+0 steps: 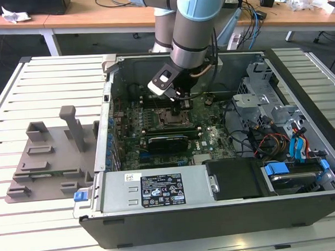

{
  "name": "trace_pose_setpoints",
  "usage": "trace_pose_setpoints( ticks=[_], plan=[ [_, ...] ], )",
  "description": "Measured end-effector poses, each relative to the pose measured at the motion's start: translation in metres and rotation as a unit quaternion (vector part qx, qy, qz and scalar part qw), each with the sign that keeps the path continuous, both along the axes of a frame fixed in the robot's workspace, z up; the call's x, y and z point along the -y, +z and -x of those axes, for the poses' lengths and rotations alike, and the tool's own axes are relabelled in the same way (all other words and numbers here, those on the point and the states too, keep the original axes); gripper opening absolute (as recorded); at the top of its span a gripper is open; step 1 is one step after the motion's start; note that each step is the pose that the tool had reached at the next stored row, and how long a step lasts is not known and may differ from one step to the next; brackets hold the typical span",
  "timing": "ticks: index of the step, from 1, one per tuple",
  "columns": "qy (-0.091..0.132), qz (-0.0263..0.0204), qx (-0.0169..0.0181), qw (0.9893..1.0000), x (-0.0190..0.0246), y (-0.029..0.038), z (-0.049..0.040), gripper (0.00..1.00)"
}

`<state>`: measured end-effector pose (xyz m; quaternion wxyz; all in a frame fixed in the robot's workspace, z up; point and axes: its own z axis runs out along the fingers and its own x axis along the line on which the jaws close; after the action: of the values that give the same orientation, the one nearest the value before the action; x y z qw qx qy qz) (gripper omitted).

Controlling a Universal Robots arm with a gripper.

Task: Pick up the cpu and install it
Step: 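Close the cpu cover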

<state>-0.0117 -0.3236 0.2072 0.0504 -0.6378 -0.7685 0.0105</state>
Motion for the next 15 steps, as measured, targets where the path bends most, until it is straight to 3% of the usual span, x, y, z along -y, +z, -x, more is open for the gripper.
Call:
trace_pose_setpoints(
  ticks=[2, 4, 12, 15],
  plan=[
    [0.000, -0.0001, 0.0001, 1.0000, 0.0062, 0.0000, 0.0028, 0.11],
    [0.000, -0.0007, 0.0001, 1.0000, 0.0078, -0.0002, 0.0058, 0.11],
    [-0.001, -0.0015, -0.0001, 1.0000, 0.0081, -0.0035, 0.0075, 0.11],
    [-0.036, -0.0015, 0.0000, 0.9993, 0.0080, -0.0041, 0.0075, 0.11]
  ],
)
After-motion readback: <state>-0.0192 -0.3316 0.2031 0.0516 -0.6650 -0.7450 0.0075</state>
